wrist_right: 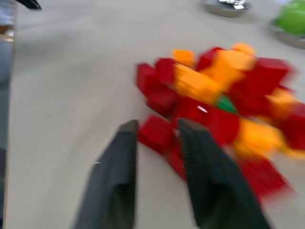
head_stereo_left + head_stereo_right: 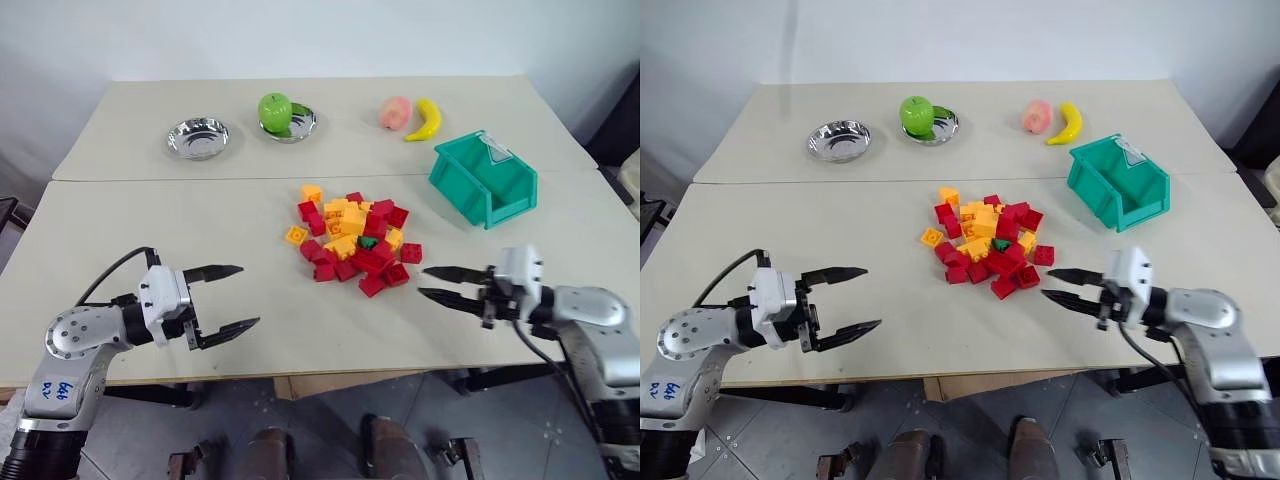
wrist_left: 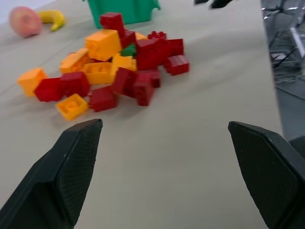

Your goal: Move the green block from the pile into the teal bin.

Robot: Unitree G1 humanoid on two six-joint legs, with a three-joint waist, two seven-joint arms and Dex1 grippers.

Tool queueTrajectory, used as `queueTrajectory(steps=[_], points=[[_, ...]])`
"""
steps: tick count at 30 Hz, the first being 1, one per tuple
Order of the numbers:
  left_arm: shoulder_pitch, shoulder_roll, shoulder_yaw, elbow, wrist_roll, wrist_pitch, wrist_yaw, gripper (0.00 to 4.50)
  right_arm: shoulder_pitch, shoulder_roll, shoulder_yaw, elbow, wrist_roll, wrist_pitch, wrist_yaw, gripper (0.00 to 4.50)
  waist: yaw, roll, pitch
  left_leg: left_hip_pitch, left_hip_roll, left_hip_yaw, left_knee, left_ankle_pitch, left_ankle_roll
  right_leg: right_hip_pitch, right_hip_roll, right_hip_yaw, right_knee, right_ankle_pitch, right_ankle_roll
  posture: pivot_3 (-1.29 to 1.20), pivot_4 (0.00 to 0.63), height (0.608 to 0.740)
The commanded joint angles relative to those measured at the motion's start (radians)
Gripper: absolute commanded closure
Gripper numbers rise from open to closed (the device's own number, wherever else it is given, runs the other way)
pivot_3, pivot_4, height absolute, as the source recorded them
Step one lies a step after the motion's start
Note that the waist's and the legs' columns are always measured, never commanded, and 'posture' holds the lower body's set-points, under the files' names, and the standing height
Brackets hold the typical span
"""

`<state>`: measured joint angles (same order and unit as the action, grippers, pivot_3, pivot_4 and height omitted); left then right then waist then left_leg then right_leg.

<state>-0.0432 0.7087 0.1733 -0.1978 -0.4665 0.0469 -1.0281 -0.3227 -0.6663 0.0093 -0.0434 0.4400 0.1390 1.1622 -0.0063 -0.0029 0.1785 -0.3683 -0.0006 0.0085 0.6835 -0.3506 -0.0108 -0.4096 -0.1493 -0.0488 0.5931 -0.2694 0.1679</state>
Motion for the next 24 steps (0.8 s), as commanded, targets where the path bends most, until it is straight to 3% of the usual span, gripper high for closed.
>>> queueTrajectory(steps=[1,5,9,19,22,24], points=[[-0.011,-0.025,-0.011,-0.013,-0.010,0.006,0.013,0.00,-0.126,0.084,0.133,-0.009,-0.103,0.056,-0.076,4.48,0.001,0.000,0.000,0.000,0.000,0.000,0.000,0.000,0.000,0.000,0.000,0.000,0.001,0.000,0.000,0.00,0.150,0.740],[-0.021,-0.068,-0.013,-0.027,-0.019,0.026,0.055,0.00,-0.297,0.217,0.184,0.106,-0.190,0.119,-0.220,4.48,0.005,0.000,0.000,-0.002,-0.001,-0.001,0.000,0.000,0.000,-0.001,0.000,-0.001,0.001,0.000,0.000,0.00,0.150,0.740],[-0.031,-0.092,-0.019,-0.048,-0.011,0.048,0.094,0.00,-0.431,0.277,0.171,0.278,-0.235,0.138,-0.282,4.48,0.003,0.000,0.000,-0.002,-0.001,-0.002,0.000,0.000,0.000,-0.002,-0.001,-0.001,0.001,0.000,-0.001,0.00,0.150,0.740],[-0.046,-0.101,-0.018,-0.041,0.002,0.046,0.125,0.00,-0.634,0.224,0.100,0.872,-0.397,-0.250,-0.445,4.48,-0.016,0.000,0.000,-0.002,-0.001,-0.001,0.000,0.000,0.000,-0.002,-0.001,-0.001,0.001,0.000,-0.001,0.00,0.150,0.740],[-0.059,-0.108,-0.028,-0.028,0.011,0.040,0.130,0.00,-0.670,0.210,0.071,0.972,-0.410,-0.309,-0.492,4.48,-0.026,0.000,0.000,-0.002,-0.001,-0.001,-0.001,0.000,0.000,-0.002,-0.001,-0.001,0.000,0.000,-0.001,0.00,0.150,0.740],[-0.070,-0.114,-0.033,-0.019,0.015,0.040,0.133,0.00,-0.657,0.221,0.058,0.956,-0.387,-0.327,-0.440,4.48,-0.028,0.000,0.000,-0.002,-0.001,-0.001,-0.001,0.000,0.000,-0.002,-0.001,-0.001,0.000,0.000,-0.001,0.00,0.150,0.740]])
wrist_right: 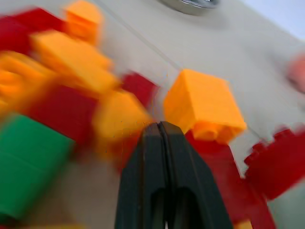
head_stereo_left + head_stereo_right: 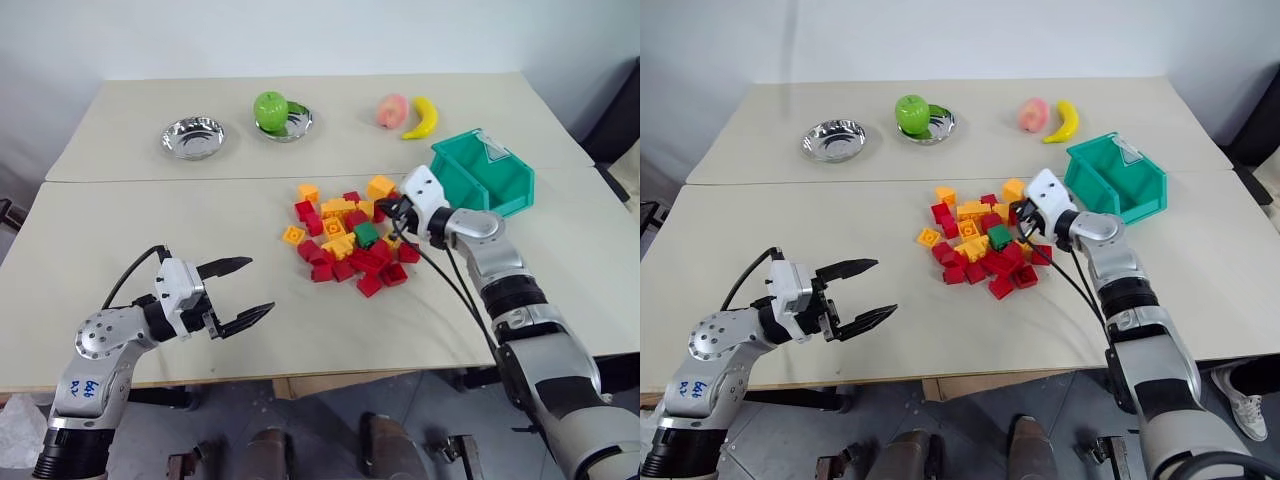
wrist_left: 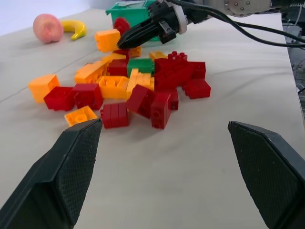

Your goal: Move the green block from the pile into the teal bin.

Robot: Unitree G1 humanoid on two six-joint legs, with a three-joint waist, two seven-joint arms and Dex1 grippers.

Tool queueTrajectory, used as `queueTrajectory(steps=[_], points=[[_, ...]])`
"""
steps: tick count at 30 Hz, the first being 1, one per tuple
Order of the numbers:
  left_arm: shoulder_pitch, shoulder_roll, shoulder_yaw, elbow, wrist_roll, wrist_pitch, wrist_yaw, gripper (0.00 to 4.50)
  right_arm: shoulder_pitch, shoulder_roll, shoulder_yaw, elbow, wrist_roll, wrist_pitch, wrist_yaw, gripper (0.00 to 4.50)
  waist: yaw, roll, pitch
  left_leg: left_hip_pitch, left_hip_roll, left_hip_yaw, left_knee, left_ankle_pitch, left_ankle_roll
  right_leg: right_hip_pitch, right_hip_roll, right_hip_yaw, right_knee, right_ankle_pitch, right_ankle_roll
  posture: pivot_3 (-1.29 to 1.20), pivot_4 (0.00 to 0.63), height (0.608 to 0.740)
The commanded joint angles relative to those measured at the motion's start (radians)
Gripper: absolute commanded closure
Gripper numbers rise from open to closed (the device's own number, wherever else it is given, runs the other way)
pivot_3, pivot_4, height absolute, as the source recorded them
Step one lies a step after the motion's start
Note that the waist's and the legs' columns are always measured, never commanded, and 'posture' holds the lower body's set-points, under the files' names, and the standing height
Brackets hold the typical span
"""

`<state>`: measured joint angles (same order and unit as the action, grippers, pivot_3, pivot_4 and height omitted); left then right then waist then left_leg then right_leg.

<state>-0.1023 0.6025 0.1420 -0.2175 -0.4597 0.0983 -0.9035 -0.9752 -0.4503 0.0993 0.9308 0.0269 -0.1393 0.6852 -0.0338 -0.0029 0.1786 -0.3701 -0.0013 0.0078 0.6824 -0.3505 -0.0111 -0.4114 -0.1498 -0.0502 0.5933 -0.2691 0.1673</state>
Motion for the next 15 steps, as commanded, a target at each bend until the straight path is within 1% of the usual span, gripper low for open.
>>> queueTrajectory(steps=[1,2,5,7,10,12,14,15], points=[[-0.015,-0.011,-0.003,0.003,0.009,-0.011,0.010,0.00,0.007,0.011,-0.036,-0.037,0.037,-0.054,0.068,4.48,-0.003,0.000,0.000,0.000,0.000,0.000,0.000,0.000,0.000,0.000,0.000,0.000,0.000,0.000,0.000,0.00,0.150,0.740],[-0.018,-0.014,-0.005,0.006,0.009,-0.010,0.012,0.00,0.035,0.018,-0.031,-0.084,0.052,-0.057,0.117,4.48,-0.007,0.000,0.000,0.000,0.000,0.000,0.000,0.000,0.000,0.000,0.000,0.000,0.000,0.000,0.000,0.00,0.150,0.740],[-0.021,-0.019,-0.007,0.010,0.011,-0.008,0.013,0.00,0.105,0.025,-0.018,-0.203,0.072,-0.029,0.202,4.48,-0.015,0.000,0.000,0.000,0.001,0.000,0.000,0.000,0.000,0.000,0.000,0.000,0.000,0.000,0.000,0.00,0.150,0.740],[-0.019,-0.019,-0.005,0.013,0.009,-0.004,0.012,0.00,0.207,0.010,0.005,-0.374,0.085,0.056,0.251,4.48,-0.016,0.000,0.000,0.000,0.001,0.000,0.000,0.000,0.000,0.000,0.000,0.000,0.000,0.000,0.000,0.00,0.150,0.740],[-0.007,-0.014,0.003,0.017,0.000,-0.003,0.002,0.00,0.324,-0.032,0.015,-0.568,0.093,0.147,0.285,4.48,-0.005,0.000,0.000,0.000,0.000,-0.001,0.001,0.000,0.000,0.001,0.000,-0.001,0.000,0.000,0.000,0.00,0.150,0.740],[0.015,-0.011,0.030,0.032,-0.030,-0.031,-0.041,0.00,0.410,-0.090,0.010,-0.699,0.117,0.214,0.323,4.48,0.007,0.000,0.000,0.000,0.000,0.000,0.002,0.000,0.000,0.001,0.000,0.000,0.000,0.000,0.000,0.00,0.150,0.740],[0.026,-0.026,0.060,0.045,-0.049,-0.058,-0.046,0.00,0.464,-0.128,-0.010,-0.785,0.145,0.267,0.335,4.48,0.013,0.000,0.000,0.000,0.000,-0.001,0.001,0.000,0.000,0.001,0.000,-0.001,0.000,0.000,0.000,0.00,0.150,0.740],[0.034,-0.024,0.077,0.065,-0.043,-0.071,-0.042,0.00,0.496,-0.152,-0.045,-0.826,0.175,0.276,0.341,4.48,0.014,0.000,0.000,0.000,0.000,-0.001,0.001,0.000,0.000,0.001,0.000,-0.001,0.000,0.000,0.000,0.00,0.150,0.740]])
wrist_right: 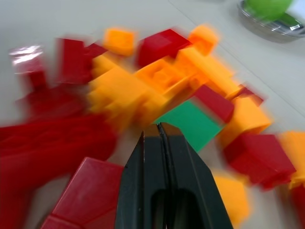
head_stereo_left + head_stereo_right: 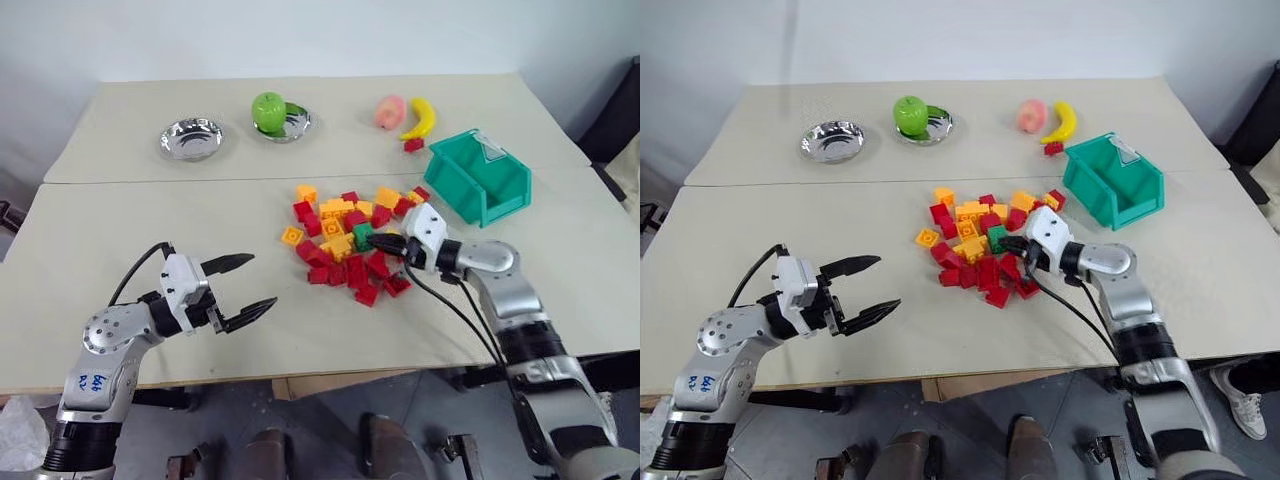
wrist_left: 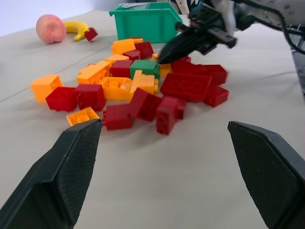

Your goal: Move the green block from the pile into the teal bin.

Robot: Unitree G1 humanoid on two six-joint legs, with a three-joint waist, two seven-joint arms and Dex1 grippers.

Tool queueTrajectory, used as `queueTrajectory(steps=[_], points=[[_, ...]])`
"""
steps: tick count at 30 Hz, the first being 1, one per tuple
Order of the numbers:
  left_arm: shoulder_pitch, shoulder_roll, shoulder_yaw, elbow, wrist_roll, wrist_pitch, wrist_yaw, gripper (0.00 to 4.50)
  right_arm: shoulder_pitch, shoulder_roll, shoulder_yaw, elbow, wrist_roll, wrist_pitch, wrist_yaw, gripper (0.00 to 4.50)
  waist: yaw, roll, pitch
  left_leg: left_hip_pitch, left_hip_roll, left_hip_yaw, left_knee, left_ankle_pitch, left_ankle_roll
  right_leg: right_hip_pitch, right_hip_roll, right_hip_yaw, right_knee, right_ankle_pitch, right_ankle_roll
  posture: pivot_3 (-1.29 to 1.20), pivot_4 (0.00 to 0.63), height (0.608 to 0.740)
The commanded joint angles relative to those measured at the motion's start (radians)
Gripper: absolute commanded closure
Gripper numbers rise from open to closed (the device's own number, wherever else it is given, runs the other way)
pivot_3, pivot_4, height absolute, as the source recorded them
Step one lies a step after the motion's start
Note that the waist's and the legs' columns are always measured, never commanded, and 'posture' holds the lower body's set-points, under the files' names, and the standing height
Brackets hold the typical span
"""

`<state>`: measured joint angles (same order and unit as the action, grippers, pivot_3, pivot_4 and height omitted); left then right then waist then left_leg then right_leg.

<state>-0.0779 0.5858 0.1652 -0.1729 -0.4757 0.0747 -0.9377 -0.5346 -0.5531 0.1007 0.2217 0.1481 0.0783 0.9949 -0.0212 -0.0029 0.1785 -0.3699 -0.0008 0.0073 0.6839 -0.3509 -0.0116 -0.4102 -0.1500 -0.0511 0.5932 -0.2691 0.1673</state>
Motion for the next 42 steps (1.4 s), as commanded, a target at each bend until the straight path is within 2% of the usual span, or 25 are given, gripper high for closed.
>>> queueTrajectory(steps=[1,4,9,11,12,15,18,23,25,28,31,42], points=[[0.016,-0.004,0.068,0.042,-0.019,-0.060,-0.007,0.00,0.085,-0.073,-0.081,-0.151,0.081,0.066,0.036,4.48,0.004,0.000,0.000,0.000,0.000,0.001,0.000,0.000,0.000,0.000,0.000,0.000,0.000,0.000,0.000,0.00,0.150,0.740],[0.030,0.001,0.084,0.078,-0.004,-0.090,-0.012,0.00,0.143,-0.120,-0.152,-0.208,0.130,0.077,0.040,4.48,0.015,0.000,0.000,0.000,0.000,0.001,0.000,0.000,0.000,0.000,0.000,0.000,0.000,0.000,0.000,0.00,0.150,0.740],[0.051,0.000,0.084,0.101,0.010,-0.139,-0.033,0.00,0.269,-0.195,-0.362,-0.225,0.264,0.092,0.065,4.48,0.026,0.000,0.000,0.000,0.000,0.002,0.000,-0.001,0.001,0.000,0.000,0.000,-0.001,0.000,0.000,0.00,0.150,0.740],[0.054,0.004,0.083,0.105,0.013,-0.152,-0.041,0.00,0.307,-0.216,-0.407,-0.213,0.300,0.128,0.074,4.12,0.026,0.000,0.000,0.000,0.000,0.002,0.000,-0.001,0.001,0.001,0.000,0.000,-0.001,0.000,0.000,0.00,0.150,0.740],[0.055,0.007,0.083,0.107,0.016,-0.158,-0.045,0.00,0.324,-0.227,-0.415,-0.201,0.294,0.130,0.074,3.92,0.024,0.000,0.000,0.001,0.000,0.002,0.000,-0.001,0.001,0.001,0.000,0.000,-0.001,0.000,0.000,0.00,0.150,0.740],[0.052,0.015,0.084,0.118,0.032,-0.180,-0.047,0.00,0.345,-0.239,-0.408,-0.205,0.280,0.128,0.067,2.88,0.021,0.000,0.000,0.001,0.000,0.002,0.000,-0.001,0.001,0.001,0.000,0.000,-0.001,0.000,0.000,0.00,0.150,0.740],[0.040,0.016,0.077,0.125,0.039,-0.190,-0.047,0.00,0.293,-0.203,-0.344,-0.301,0.326,0.260,0.007,1.86,0.012,0.000,0.000,0.002,0.001,0.004,0.000,-0.001,0.001,0.000,0.000,0.001,0.000,0.000,0.000,0.00,0.150,0.740],[0.009,0.013,0.058,0.123,0.043,-0.182,-0.038,0.00,0.165,-0.154,-0.213,-0.403,0.307,0.462,-0.109,0.12,0.016,0.000,0.000,0.002,0.001,0.003,0.000,-0.001,0.001,0.000,0.000,0.000,0.001,0.000,0.000,0.00,0.150,0.740],[-0.004,0.007,0.057,0.119,0.040,-0.173,-0.021,0.00,0.071,-0.142,-0.118,-0.430,0.277,0.678,-0.208,0.05,0.018,0.000,0.000,0.001,0.001,0.003,0.000,-0.001,0.001,-0.001,0.000,0.000,0.001,0.001,-0.001,0.00,0.150,0.740],[-0.013,0.001,0.057,0.103,0.035,-0.160,-0.003,0.00,-0.020,-0.095,-0.052,-0.417,0.249,0.787,-0.292,0.05,0.022,0.000,0.000,0.000,0.001,0.002,0.000,-0.001,0.001,-0.002,0.000,-0.001,0.001,0.001,-0.001,0.00,0.150,0.740],[-0.007,-0.001,0.054,0.074,0.031,-0.144,0.011,0.00,-0.086,-0.067,0.013,-0.370,0.190,0.811,-0.333,0.05,0.020,0.000,0.000,-0.001,0.001,0.001,0.000,-0.001,0.001,-0.002,0.000,-0.001,0.000,0.001,-0.001,0.00,0.150,0.740],[0.025,-0.012,0.053,0.020,0.029,-0.120,0.039,0.00,-0.214,0.084,0.075,-0.189,0.084,0.811,-0.453,0.05,0.014,0.000,0.000,-0.001,0.001,0.003,0.000,-0.001,0.001,-0.003,0.000,-0.001,0.000,0.001,-0.001,0.00,0.150,0.740]])
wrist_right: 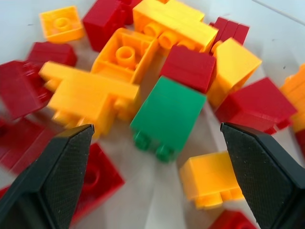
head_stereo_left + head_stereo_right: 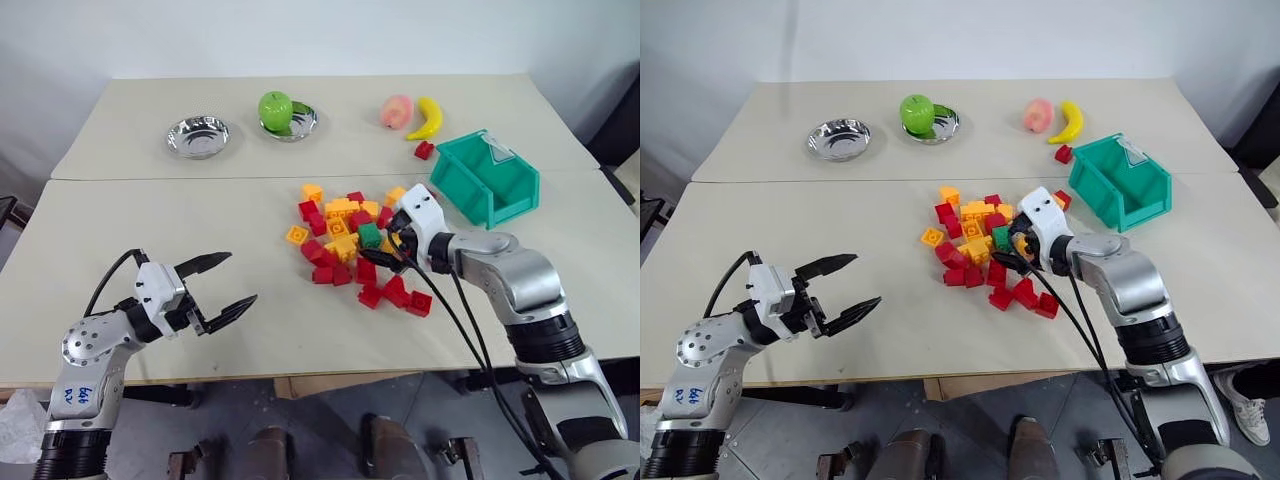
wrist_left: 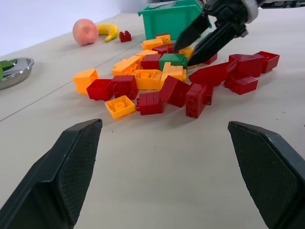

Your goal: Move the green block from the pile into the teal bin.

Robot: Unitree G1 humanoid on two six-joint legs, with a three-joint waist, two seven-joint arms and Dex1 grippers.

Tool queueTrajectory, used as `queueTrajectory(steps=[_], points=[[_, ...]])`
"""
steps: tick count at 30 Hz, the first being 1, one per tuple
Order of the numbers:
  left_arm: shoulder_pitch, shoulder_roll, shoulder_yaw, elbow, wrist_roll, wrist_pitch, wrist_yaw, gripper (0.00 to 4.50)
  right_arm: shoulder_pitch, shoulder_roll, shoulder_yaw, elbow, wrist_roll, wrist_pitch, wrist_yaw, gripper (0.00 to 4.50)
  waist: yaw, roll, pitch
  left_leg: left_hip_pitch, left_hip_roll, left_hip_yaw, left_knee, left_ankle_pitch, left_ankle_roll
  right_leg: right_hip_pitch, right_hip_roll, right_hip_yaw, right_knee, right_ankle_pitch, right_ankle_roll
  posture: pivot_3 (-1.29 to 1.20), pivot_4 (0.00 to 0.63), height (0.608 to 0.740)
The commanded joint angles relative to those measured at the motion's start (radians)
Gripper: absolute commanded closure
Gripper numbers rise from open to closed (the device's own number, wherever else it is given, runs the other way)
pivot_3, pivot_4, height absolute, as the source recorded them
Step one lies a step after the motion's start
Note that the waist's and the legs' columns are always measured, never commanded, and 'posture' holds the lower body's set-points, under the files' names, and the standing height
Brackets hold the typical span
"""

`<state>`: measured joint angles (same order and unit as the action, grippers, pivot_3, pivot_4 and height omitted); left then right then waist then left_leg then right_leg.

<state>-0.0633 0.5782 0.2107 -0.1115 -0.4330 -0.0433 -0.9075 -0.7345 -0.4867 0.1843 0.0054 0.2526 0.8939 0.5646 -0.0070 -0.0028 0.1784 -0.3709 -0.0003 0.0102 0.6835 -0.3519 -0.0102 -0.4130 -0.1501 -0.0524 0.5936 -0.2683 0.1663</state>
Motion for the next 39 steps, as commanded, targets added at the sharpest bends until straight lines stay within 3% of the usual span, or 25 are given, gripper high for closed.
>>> queueTrajectory(steps=[1,3,6,14,17,21,24,28,30,34,39], points=[[0.011,-0.005,0.007,-0.044,-0.014,-0.001,0.010,0.00,-0.018,0.025,-0.008,0.041,-0.027,-0.002,-0.028,0.05,0.000,0.000,0.000,0.000,0.000,0.000,0.000,0.000,0.000,0.000,0.000,0.000,0.000,0.000,0.000,0.00,0.150,0.740],[0.010,-0.007,0.006,-0.045,-0.013,-0.001,0.009,0.00,-0.028,0.038,-0.004,0.073,-0.045,-0.006,-0.043,0.05,0.002,0.000,0.000,0.000,0.000,0.000,0.000,0.000,0.000,0.000,0.000,0.000,0.000,0.000,0.000,0.00,0.150,0.740],[0.010,-0.009,0.006,-0.046,-0.014,-0.003,0.010,0.00,-0.037,0.046,-0.008,0.095,-0.061,-0.007,-0.053,0.65,0.002,0.000,0.000,0.000,0.000,0.000,0.000,0.000,0.000,0.000,0.000,0.000,0.000,0.000,0.000,0.00,0.150,0.740],[0.003,-0.014,0.001,-0.047,-0.017,-0.009,0.005,0.00,-0.044,0.021,-0.032,0.064,-0.039,0.079,-0.021,2.97,0.002,0.000,0.000,0.001,0.000,0.000,0.000,0.000,0.000,0.001,0.000,0.000,0.000,0.000,0.000,0.00,0.150,0.740],[-0.008,-0.018,-0.011,-0.048,-0.021,-0.013,-0.007,0.00,-0.045,0.017,-0.057,0.051,-0.020,0.064,0.006,3.02,0.002,0.000,0.000,0.001,0.000,0.000,0.000,0.000,0.000,0.001,0.000,0.000,0.000,0.000,0.000,0.00,0.150,0.740],[-0.040,-0.034,-0.042,-0.067,-0.024,-0.004,-0.007,0.00,0.005,-0.019,-0.130,-0.002,0.020,-0.127,0.104,3.02,0.005,0.000,0.000,0.000,0.000,0.000,0.000,0.000,0.000,0.000,0.000,0.000,0.000,0.000,0.000,0.00,0.150,0.740],[-0.064,-0.070,-0.077,-0.121,-0.082,0.054,0.004,0.00,0.088,-0.090,-0.288,-0.042,0.055,-0.297,0.150,3.02,0.013,0.000,0.000,-0.001,0.000,-0.001,0.000,0.000,0.000,0.000,0.000,-0.001,0.000,0.000,0.000,0.00,0.150,0.740],[-0.104,-0.118,-0.114,-0.163,-0.080,0.083,0.042,0.00,0.088,-0.095,-0.460,-0.011,0.102,-0.400,0.073,3.02,0.007,0.000,0.000,-0.001,-0.001,0.001,0.000,-0.001,0.002,0.001,-0.001,-0.001,-0.002,0.001,0.001,0.00,0.150,0.740],[-0.130,-0.144,-0.131,-0.158,-0.069,0.085,0.062,0.00,0.059,-0.107,-0.528,0.052,0.092,-0.434,0.005,3.02,0.002,0.000,0.000,0.000,-0.001,0.001,0.000,-0.001,0.002,0.001,-0.001,-0.001,-0.002,0.001,0.001,0.00,0.150,0.740],[-0.170,-0.184,-0.171,-0.114,-0.047,0.072,0.064,0.00,-0.039,-0.210,-0.504,0.363,-0.048,-0.552,-0.096,3.02,0.002,0.000,0.000,0.002,0.000,0.003,0.000,-0.001,0.001,0.001,0.000,0.000,-0.001,0.001,0.001,0.00,0.150,0.740],[-0.212,-0.194,-0.197,-0.079,-0.032,0.064,0.047,0.00,-0.186,-0.241,-0.425,0.703,-0.133,-0.692,-0.068,3.02,-0.010,0.000,0.000,0.001,0.000,0.005,0.000,-0.001,0.001,0.001,0.000,0.001,-0.002,0.001,0.001,0.00,0.150,0.740]])
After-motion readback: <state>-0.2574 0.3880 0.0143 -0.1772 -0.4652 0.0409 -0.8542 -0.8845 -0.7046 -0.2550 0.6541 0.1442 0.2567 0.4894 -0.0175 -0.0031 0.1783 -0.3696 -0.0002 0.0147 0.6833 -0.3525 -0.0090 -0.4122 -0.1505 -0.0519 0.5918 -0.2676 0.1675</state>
